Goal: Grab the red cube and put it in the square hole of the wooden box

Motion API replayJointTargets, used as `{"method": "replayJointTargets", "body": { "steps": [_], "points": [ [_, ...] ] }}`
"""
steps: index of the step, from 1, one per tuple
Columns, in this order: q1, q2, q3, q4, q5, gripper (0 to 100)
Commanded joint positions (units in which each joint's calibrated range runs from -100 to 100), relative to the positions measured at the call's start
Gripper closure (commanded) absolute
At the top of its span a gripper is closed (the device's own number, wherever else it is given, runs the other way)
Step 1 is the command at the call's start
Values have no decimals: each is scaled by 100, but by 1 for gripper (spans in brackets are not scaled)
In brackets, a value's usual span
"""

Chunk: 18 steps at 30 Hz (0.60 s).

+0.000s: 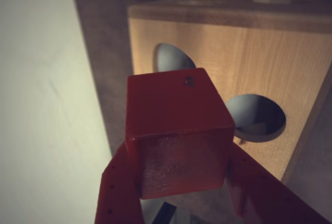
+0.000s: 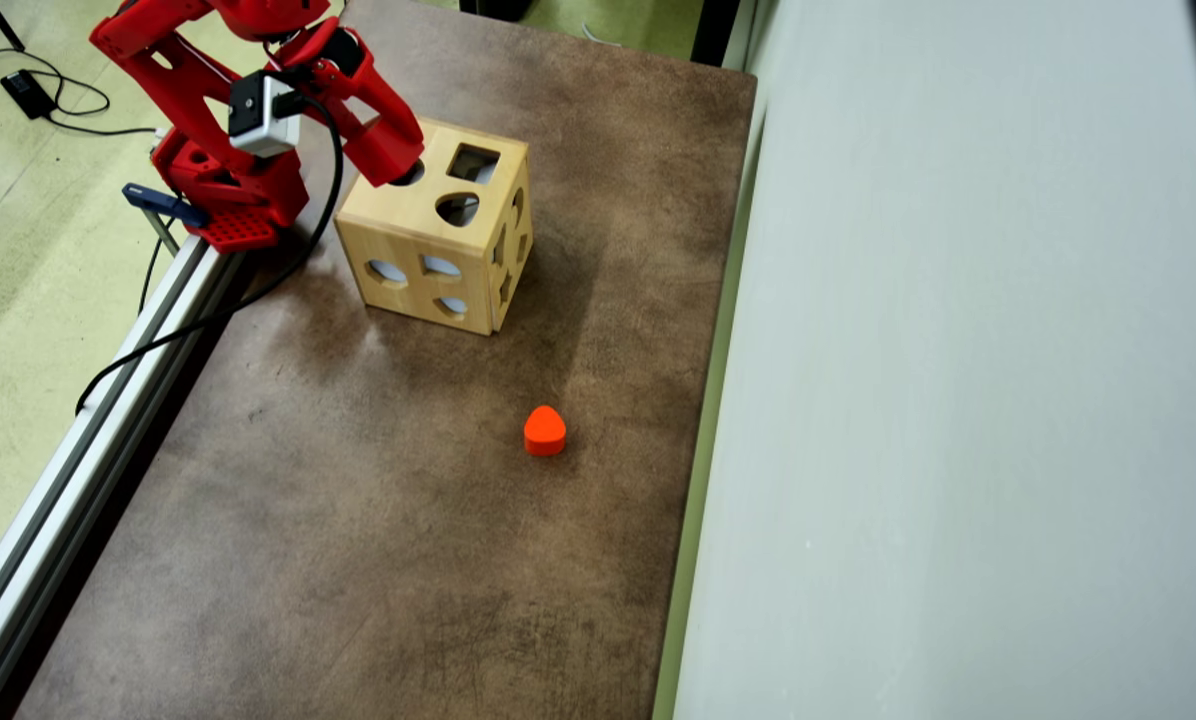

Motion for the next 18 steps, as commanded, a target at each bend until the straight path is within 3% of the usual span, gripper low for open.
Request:
{"method": "replayJointTargets", "body": {
  "steps": [1, 18],
  "points": [
    [-196, 540, -297, -10, -225, 98],
    [-1124, 2519, -2578, 319, -825, 98]
  ]
}}
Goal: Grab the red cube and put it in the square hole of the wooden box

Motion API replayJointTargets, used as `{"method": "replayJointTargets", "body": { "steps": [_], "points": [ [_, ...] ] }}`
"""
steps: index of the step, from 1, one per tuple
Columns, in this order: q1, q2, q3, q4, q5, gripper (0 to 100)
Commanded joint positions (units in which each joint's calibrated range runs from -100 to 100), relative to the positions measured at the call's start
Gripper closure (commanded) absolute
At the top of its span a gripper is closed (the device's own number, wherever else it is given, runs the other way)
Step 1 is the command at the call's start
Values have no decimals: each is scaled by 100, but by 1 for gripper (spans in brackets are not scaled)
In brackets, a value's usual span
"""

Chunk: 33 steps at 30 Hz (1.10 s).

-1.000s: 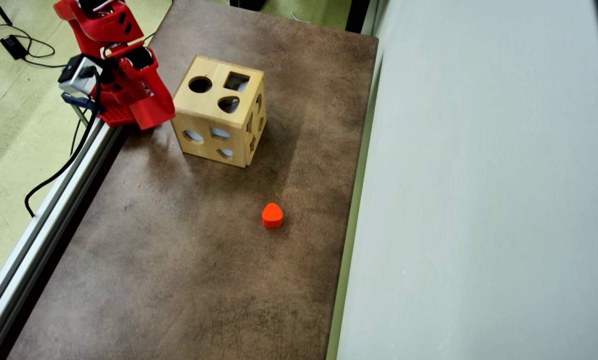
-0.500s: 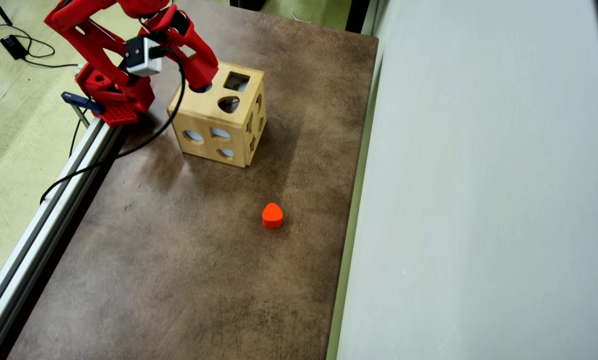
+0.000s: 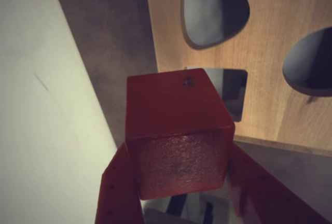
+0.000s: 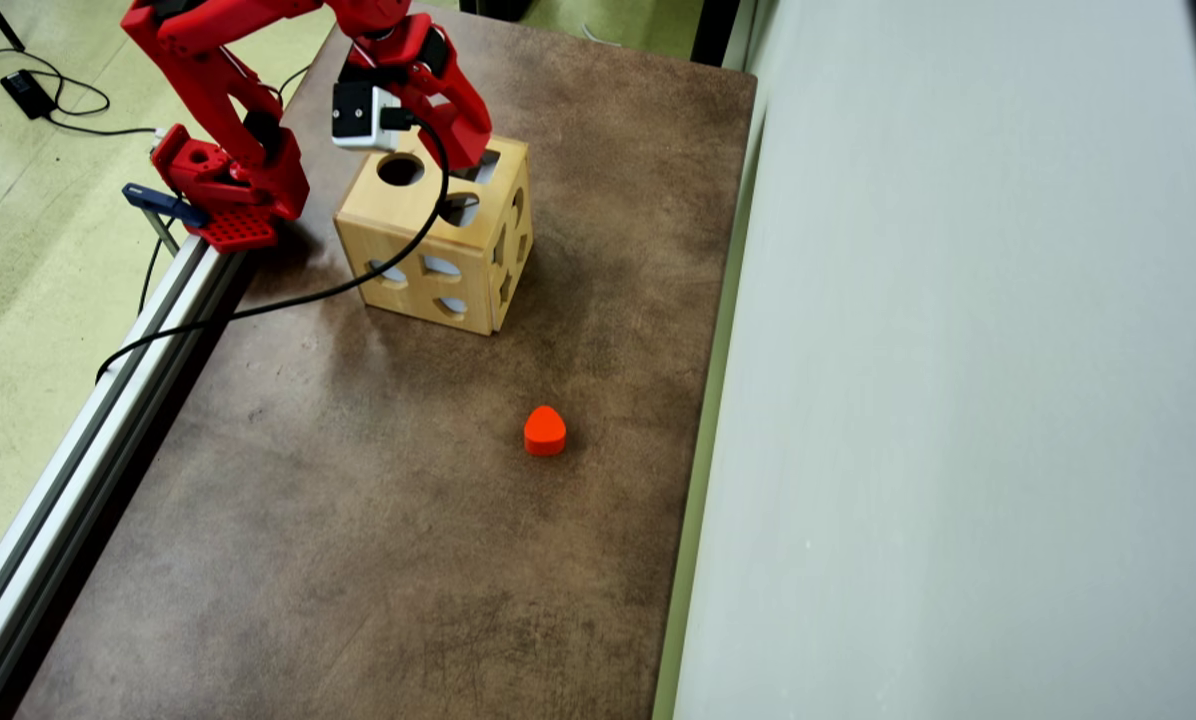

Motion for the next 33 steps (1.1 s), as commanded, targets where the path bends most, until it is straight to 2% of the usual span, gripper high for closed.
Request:
{"method": "replayJointTargets", "body": {
  "steps": [1, 20, 33],
  "points": [
    [-358, 104, -384, 287, -39, 98],
    [-395, 163, -294, 424, 15, 98],
    [-232, 944, -375, 424, 15, 98]
  ]
}}
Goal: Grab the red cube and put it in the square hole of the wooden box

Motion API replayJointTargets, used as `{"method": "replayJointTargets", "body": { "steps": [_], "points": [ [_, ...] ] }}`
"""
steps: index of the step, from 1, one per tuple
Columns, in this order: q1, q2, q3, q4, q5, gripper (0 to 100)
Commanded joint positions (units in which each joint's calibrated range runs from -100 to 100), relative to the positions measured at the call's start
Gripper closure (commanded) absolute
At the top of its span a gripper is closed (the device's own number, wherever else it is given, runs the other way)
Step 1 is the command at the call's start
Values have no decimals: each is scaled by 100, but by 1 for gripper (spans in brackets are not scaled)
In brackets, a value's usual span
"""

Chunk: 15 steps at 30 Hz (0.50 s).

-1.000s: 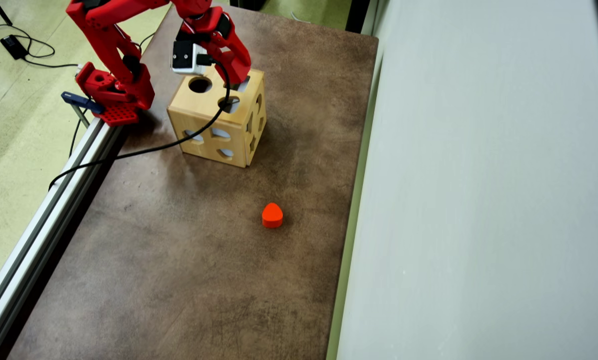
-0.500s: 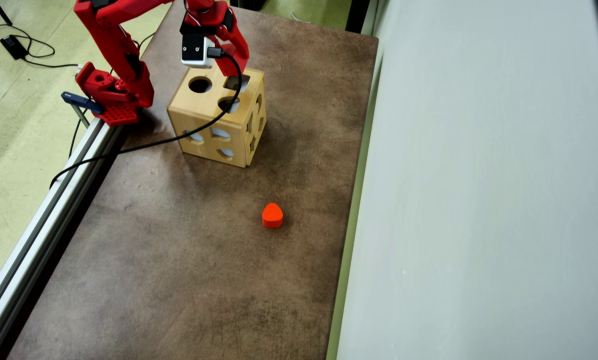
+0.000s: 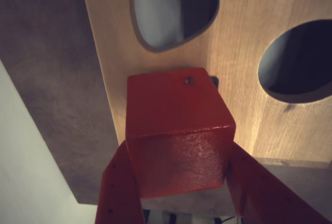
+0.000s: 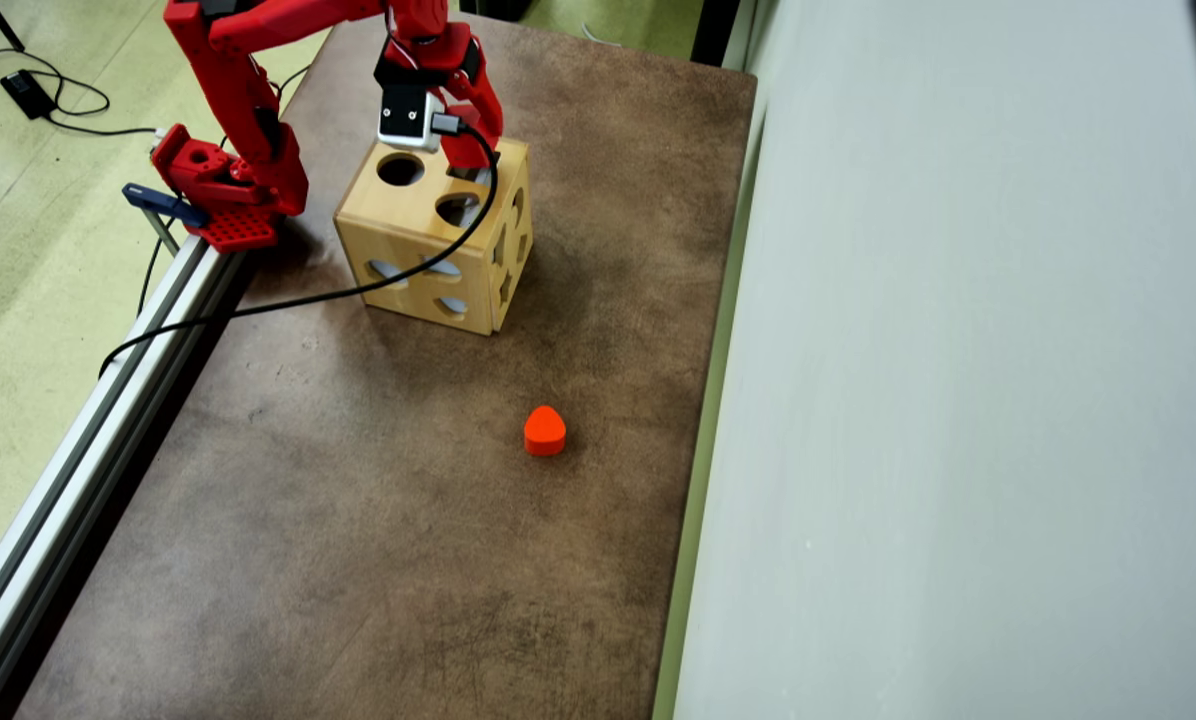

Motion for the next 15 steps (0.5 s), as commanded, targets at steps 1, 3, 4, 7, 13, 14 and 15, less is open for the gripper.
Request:
{"method": "replayJointTargets", "body": {
  "steps": [1, 3, 4, 7, 13, 14, 15],
  "points": [
    [-2, 4, -284, 20, 39, 98],
    [-2, 12, -222, 20, 39, 98],
    [-9, 12, -222, 20, 39, 98],
    [-69, 12, -231, 12, 39, 98],
    [-91, 114, -204, 28, -10, 98],
    [-98, 157, -204, 28, -15, 98],
    [-98, 191, -204, 28, -15, 98]
  ]
}}
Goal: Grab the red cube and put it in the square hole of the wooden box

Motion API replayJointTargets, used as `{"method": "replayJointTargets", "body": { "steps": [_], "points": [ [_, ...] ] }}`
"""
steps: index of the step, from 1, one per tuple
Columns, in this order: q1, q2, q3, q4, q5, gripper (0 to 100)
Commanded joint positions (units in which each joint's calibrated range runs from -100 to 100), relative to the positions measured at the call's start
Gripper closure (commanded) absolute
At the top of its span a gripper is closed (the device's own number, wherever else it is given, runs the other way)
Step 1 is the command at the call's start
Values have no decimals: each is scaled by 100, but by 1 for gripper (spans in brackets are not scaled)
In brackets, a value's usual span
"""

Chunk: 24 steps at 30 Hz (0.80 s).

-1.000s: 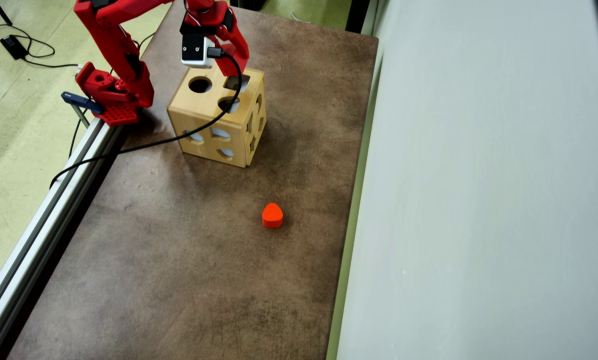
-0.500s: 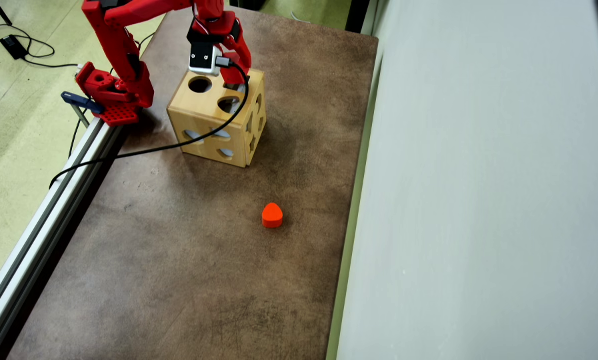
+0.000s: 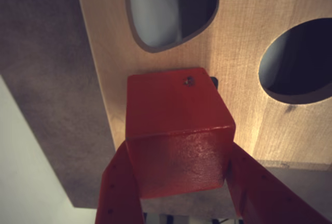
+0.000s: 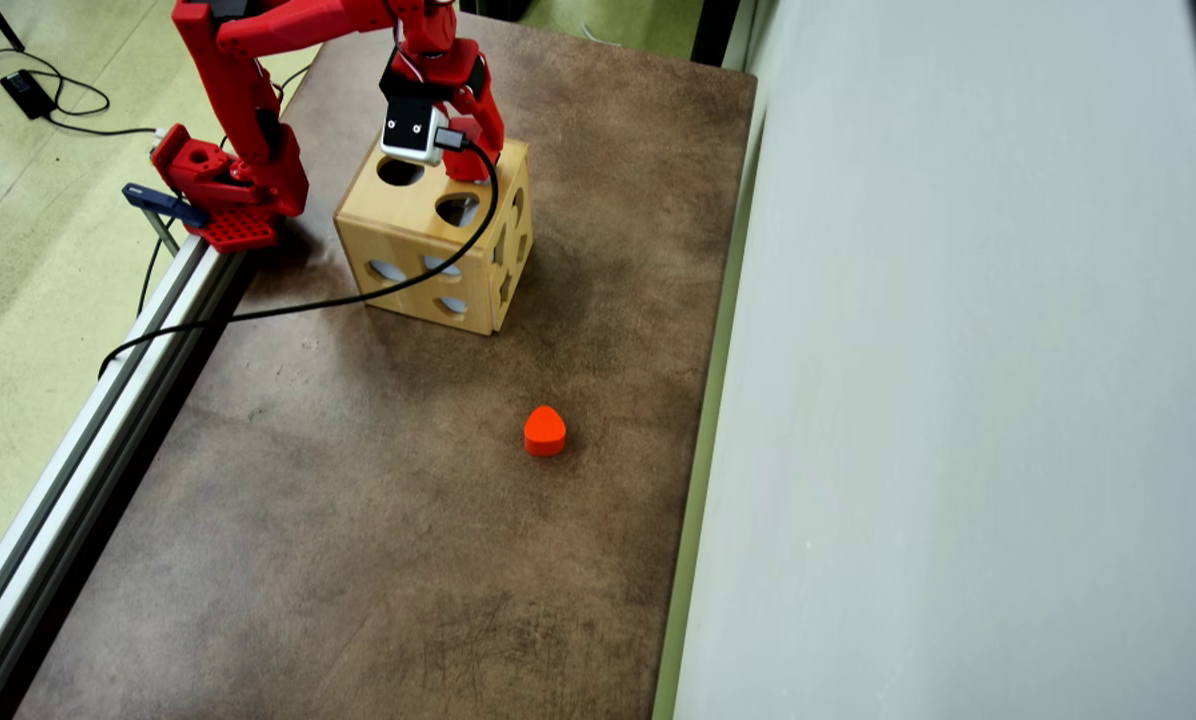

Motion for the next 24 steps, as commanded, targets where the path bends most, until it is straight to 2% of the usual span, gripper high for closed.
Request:
{"method": "replayJointTargets", "body": {
  "steps": [1, 8, 12, 18, 24],
  "points": [
    [-78, 46, -204, 28, -10, 98],
    [-516, 80, -249, 20, -15, 98],
    [-449, 80, -222, 60, -24, 98],
    [-434, 97, -302, 334, -352, 98],
    [-434, 165, -222, 309, -366, 98]
  ]
}}
